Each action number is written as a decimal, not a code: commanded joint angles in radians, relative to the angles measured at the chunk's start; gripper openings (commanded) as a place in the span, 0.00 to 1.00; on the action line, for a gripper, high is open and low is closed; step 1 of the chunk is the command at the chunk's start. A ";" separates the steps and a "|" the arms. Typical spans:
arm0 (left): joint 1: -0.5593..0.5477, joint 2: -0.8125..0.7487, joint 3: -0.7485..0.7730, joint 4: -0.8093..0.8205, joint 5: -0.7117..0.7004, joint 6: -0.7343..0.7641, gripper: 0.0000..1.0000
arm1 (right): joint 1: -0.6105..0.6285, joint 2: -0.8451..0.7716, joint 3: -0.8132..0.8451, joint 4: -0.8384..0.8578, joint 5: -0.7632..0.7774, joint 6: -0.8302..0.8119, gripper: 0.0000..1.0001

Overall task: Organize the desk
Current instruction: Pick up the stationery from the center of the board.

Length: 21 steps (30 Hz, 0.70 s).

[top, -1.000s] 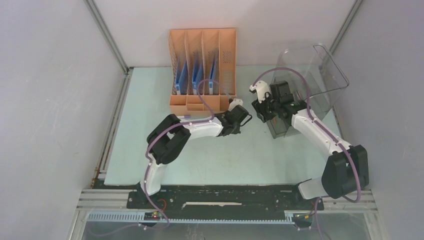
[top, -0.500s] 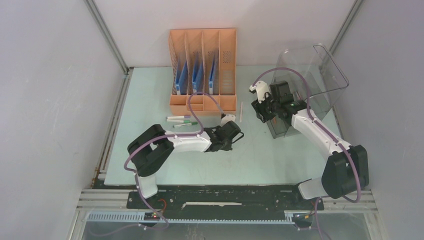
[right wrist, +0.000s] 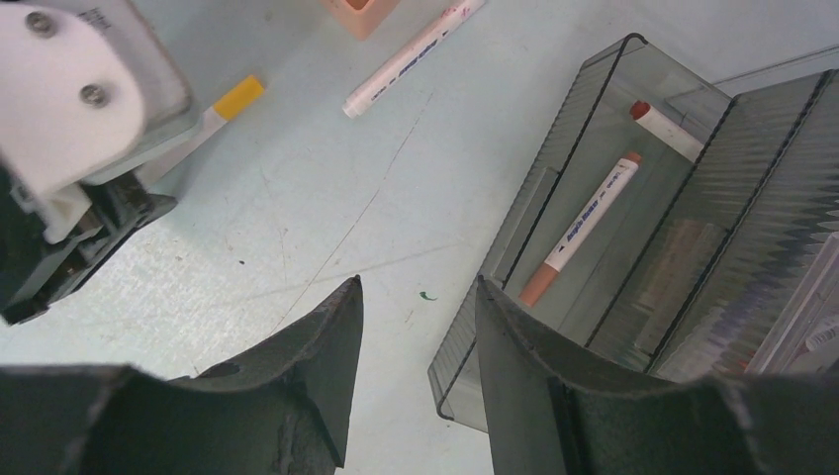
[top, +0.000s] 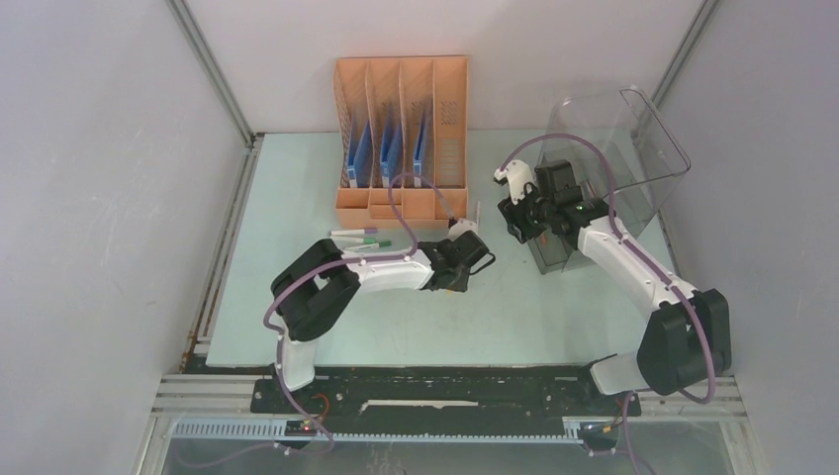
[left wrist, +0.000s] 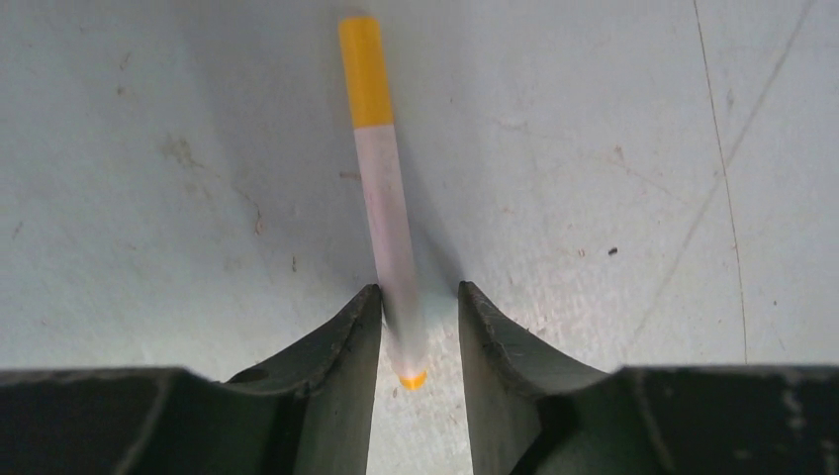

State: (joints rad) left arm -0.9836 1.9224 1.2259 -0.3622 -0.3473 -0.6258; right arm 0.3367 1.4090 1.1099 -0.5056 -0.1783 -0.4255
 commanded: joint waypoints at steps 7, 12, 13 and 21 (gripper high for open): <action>0.049 0.078 0.070 -0.028 0.012 0.037 0.30 | -0.003 -0.048 0.041 0.006 -0.018 -0.015 0.53; 0.049 0.038 0.040 -0.010 0.008 0.037 0.12 | -0.004 -0.050 0.040 0.005 -0.029 -0.014 0.53; 0.049 0.024 0.026 0.002 0.007 0.036 0.09 | -0.004 -0.051 0.040 0.003 -0.035 -0.013 0.53; 0.049 -0.169 -0.140 0.163 0.038 0.036 0.00 | -0.008 -0.086 0.041 -0.015 -0.166 0.001 0.53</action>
State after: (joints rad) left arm -0.9382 1.8824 1.1584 -0.2920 -0.3325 -0.6014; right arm 0.3351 1.3842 1.1099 -0.5106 -0.2516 -0.4248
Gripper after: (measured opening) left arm 0.089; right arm 0.534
